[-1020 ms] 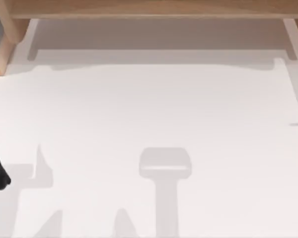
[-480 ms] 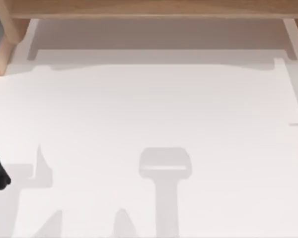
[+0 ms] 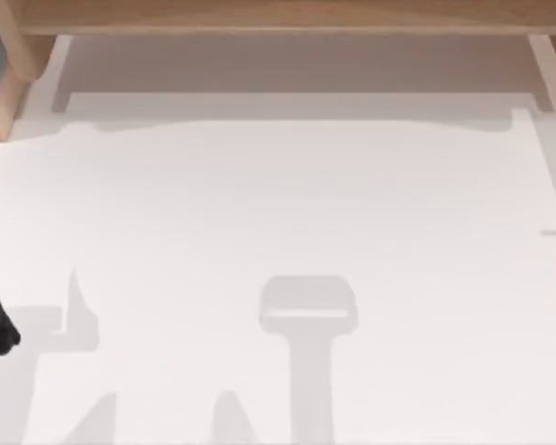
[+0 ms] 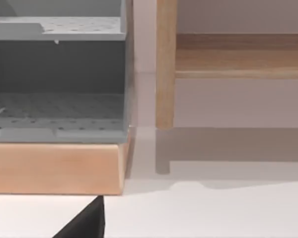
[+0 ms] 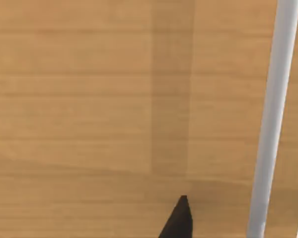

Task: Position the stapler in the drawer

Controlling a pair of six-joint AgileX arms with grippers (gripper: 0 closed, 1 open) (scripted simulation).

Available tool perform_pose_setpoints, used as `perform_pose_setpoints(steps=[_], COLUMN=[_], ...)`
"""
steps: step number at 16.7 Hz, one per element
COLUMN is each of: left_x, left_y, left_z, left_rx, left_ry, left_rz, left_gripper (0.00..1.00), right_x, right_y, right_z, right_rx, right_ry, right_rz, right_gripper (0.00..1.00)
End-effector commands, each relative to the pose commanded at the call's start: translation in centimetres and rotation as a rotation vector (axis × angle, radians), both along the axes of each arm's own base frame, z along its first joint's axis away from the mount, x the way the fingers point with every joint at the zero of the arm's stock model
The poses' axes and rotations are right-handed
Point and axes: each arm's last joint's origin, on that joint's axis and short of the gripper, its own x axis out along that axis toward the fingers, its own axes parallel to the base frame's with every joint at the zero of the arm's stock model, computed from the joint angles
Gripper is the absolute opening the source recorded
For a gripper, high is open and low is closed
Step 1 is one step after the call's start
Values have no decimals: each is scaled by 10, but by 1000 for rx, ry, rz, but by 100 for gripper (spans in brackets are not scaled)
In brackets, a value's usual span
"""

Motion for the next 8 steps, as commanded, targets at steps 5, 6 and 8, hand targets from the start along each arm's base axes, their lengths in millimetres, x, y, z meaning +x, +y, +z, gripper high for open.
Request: perform_pose_setpoints(steps=[5, 6, 8], left_x=[0, 0, 0], left_y=[0, 0, 0], left_z=[0, 0, 0], left_rx=[0, 0, 0], left_ry=[0, 0, 0], left_rz=[0, 0, 0], left_gripper=[100, 100, 100], right_x=[0, 0, 0], right_y=[0, 0, 0], right_z=[0, 0, 0], right_rx=[0, 0, 0], right_ry=[0, 0, 0], right_rz=[0, 0, 0], right_gripper=[0, 0, 0])
